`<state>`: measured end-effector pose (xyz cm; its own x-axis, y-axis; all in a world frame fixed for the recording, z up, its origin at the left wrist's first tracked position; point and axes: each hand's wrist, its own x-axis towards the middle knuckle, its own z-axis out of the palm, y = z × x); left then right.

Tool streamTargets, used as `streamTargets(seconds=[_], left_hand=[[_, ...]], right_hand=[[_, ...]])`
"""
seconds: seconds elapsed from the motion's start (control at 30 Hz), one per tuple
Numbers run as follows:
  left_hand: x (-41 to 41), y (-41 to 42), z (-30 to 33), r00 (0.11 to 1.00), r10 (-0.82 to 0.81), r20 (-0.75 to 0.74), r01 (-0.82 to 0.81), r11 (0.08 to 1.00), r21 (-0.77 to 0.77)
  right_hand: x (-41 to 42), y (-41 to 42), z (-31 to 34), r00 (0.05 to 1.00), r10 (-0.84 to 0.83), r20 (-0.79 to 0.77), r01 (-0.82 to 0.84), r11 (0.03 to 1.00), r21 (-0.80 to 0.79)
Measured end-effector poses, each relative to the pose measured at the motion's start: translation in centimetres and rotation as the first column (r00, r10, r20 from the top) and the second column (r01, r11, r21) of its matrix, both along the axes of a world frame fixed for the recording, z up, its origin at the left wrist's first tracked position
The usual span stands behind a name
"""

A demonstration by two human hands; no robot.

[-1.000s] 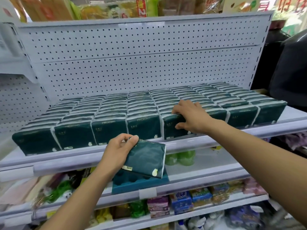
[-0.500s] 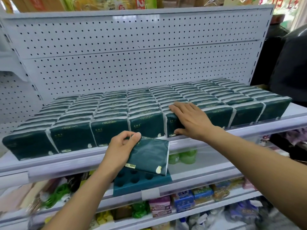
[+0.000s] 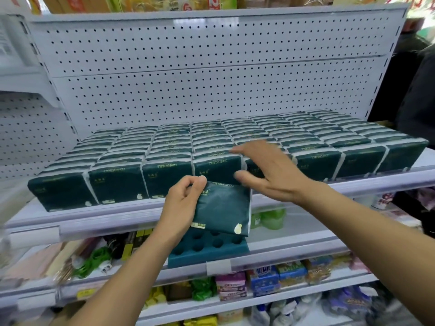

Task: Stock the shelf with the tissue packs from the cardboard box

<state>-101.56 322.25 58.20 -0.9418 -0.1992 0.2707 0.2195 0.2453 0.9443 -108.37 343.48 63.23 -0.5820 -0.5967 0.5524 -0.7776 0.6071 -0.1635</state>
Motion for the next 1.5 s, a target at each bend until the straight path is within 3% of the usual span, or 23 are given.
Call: streamTargets(seconds=[0.03, 0.1, 0.17, 0.27, 0.37, 0.47, 0.57, 0.67, 0.77, 0.87, 0.97, 1.1, 1.23, 1.37, 1.5], left_hand=[[0.2, 0.1, 0.0, 1.0, 0.005, -0.028, -0.004, 1.0, 0.004], [0.5, 0.2, -0.3, 0.996, 0.008, -0.089, -0.01, 1.0, -0.016], [0.9, 0.0, -0.7, 0.992, -0.015, -0.127, 0.007, 0.998, -0.064], [1.3, -0.8, -0.9, 0.992, -0.045, -0.122, 0.019, 0.98, -0.2], [0.7, -1.6, 0.2, 0.972, 0.025, -0.233, -0.115, 0.918, -0.38], [-0.6, -2.1, 1.7, 0.945, 0.066, -0.321, -0.212, 0.869, -0.446], [-2.0, -2.3, 1.6, 0.962, 0.055, -0.268, -0.199, 0.812, -0.548], [-3.1, -2.1, 1.3, 0.952, 0.07, -0.297, -0.252, 0.729, -0.636], [-3.8, -1.9, 1.3, 0.895, 0.079, -0.439, -0.413, 0.518, -0.749], [-4.2, -1.4, 1.1, 0.856, -0.055, -0.513, -0.476, 0.303, -0.826], [-4.7, -0.8, 1.3, 0.922, -0.119, -0.369, -0.364, 0.058, -0.929], [-5.9, -0.6, 2.0, 0.952, -0.041, -0.304, -0.307, -0.108, -0.946], [-6.5, 0.0, 2.2, 0.961, -0.036, -0.275, -0.278, -0.138, -0.951], [-6.5, 0.0, 0.9, 0.961, -0.093, -0.259, -0.266, -0.065, -0.962], [-6.8, -0.2, 0.9, 0.964, -0.118, -0.237, -0.244, -0.049, -0.968]], right_hand=[[0.9, -0.7, 0.0, 0.98, 0.019, 0.196, -0.026, 0.999, 0.03], [1.9, -1.6, -0.8, 0.83, 0.041, 0.556, -0.08, 0.996, 0.047], [1.4, -1.7, -1.8, 0.767, 0.122, 0.63, -0.119, 0.992, -0.047], [0.8, -1.7, -1.6, 0.854, 0.075, 0.515, -0.053, 0.997, -0.057], [-0.1, -2.6, -0.6, 0.968, -0.043, 0.249, 0.033, 0.998, 0.045], [-1.2, -3.9, 0.2, 0.995, -0.095, 0.004, 0.094, 0.991, 0.093], [-2.3, -4.3, 0.2, 0.985, -0.164, -0.054, 0.172, 0.964, 0.205], [-2.8, -4.2, -0.3, 0.978, -0.191, -0.081, 0.204, 0.958, 0.202], [-3.0, -3.6, -0.7, 0.964, -0.202, -0.174, 0.231, 0.958, 0.169], [-2.8, -1.3, -0.9, 0.954, -0.244, -0.175, 0.272, 0.949, 0.16], [-2.8, 1.5, -1.4, 0.941, -0.303, -0.152, 0.332, 0.912, 0.239], [-3.4, 2.8, -2.2, 0.931, -0.336, -0.141, 0.365, 0.866, 0.343], [-3.8, 2.6, -2.4, 0.933, -0.331, -0.142, 0.36, 0.859, 0.365], [-3.8, 2.5, -2.6, 0.939, -0.318, -0.128, 0.343, 0.861, 0.376], [-3.9, 2.2, -2.6, 0.936, -0.332, -0.119, 0.352, 0.85, 0.392]])
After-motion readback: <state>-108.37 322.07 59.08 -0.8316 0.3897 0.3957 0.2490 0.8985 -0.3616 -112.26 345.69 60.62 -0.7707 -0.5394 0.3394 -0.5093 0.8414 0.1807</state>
